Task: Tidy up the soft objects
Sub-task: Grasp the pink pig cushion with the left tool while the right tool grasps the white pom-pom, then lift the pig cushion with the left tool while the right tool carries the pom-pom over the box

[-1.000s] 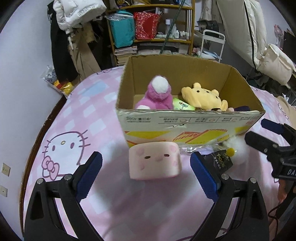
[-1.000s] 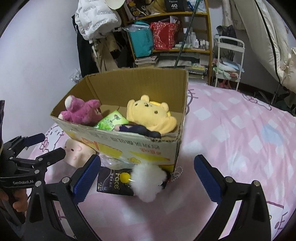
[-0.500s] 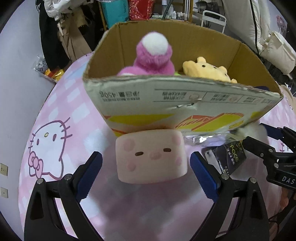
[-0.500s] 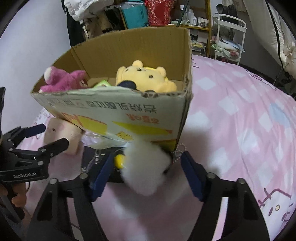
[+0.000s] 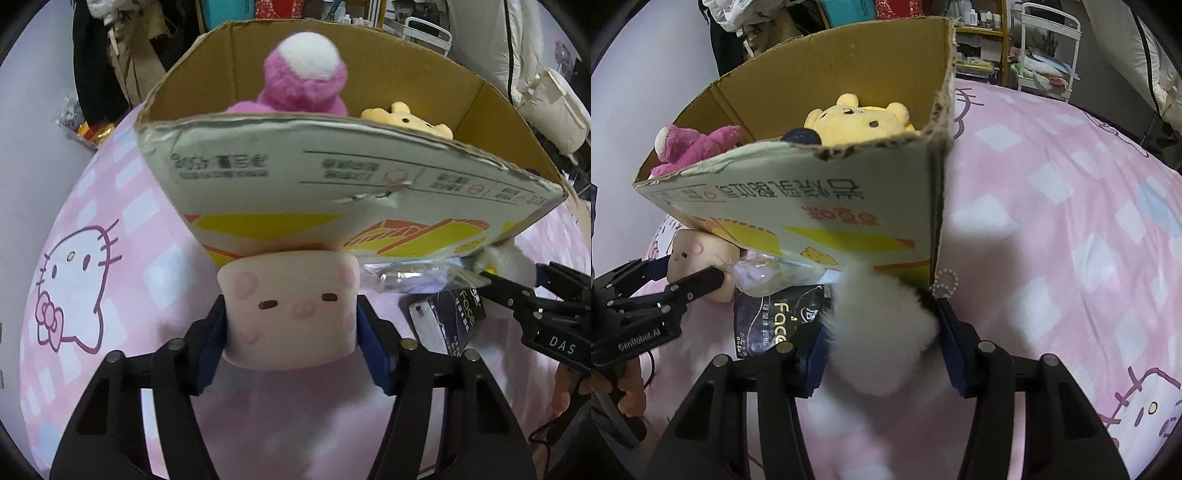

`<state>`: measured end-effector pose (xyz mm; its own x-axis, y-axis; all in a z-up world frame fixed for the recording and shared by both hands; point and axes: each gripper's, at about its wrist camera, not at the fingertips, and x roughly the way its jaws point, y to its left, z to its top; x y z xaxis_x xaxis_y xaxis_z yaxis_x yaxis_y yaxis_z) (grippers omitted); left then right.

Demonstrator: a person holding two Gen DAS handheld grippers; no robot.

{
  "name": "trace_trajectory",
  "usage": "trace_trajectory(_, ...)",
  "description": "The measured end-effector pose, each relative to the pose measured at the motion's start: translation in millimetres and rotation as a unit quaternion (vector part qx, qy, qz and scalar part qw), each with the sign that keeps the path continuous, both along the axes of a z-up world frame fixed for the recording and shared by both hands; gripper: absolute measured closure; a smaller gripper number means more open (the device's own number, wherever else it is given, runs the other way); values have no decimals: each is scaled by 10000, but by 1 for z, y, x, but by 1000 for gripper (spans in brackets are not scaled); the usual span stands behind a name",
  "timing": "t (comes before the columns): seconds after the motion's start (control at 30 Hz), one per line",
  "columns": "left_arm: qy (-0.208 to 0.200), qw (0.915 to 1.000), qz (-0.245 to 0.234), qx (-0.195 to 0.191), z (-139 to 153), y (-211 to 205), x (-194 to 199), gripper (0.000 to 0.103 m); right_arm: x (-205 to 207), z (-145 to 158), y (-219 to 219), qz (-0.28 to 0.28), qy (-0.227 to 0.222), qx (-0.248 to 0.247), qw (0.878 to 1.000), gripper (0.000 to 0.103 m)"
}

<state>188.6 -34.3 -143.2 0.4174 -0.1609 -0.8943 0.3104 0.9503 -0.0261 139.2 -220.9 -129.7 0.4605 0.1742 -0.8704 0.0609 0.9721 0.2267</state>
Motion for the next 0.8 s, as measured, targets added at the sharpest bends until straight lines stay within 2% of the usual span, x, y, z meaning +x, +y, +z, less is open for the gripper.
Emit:
trace_trajectory(0.3, 11, 9999, 56, -105, 4, 6, -5, 53, 0, -2, -2, -31, 34, -22, 10000, 51)
trace_trajectory(0.8, -146, 9996, 220, -119, 14, 15, -29, 54, -12, 18, -25, -303, -332, 112, 9989, 53)
